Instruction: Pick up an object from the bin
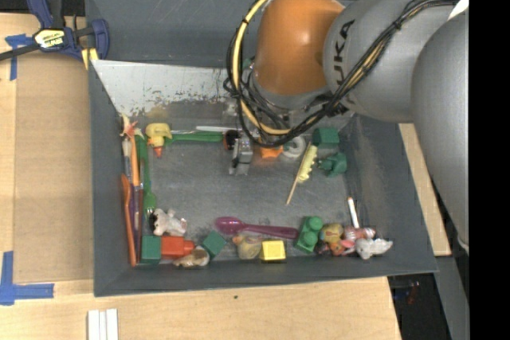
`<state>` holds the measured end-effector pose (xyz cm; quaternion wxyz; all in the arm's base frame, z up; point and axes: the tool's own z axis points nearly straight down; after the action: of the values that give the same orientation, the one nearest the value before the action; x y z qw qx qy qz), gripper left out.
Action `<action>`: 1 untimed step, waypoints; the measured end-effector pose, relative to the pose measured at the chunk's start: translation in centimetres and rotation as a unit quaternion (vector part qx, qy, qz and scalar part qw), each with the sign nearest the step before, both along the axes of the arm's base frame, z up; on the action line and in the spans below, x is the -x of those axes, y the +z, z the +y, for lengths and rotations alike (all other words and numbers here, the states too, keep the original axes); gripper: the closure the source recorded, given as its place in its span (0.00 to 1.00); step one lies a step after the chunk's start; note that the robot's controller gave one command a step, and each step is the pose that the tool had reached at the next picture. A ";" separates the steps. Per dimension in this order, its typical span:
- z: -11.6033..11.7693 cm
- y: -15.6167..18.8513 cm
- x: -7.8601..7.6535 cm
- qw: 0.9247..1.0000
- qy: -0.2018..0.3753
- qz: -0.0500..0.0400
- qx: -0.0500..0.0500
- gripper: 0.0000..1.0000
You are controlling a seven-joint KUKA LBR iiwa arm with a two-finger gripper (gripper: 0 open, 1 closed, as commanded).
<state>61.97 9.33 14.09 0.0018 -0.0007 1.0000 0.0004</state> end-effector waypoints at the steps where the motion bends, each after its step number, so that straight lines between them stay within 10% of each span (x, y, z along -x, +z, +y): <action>1: -11.8 -4.0 0.2 0.998 -0.066 -0.001 0.000 1.00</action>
Offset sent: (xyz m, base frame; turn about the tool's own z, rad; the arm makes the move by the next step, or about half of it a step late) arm 0.0000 0.0000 0.0000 0.0000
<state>61.74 -2.47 10.12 0.0029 0.0649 0.9979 0.0008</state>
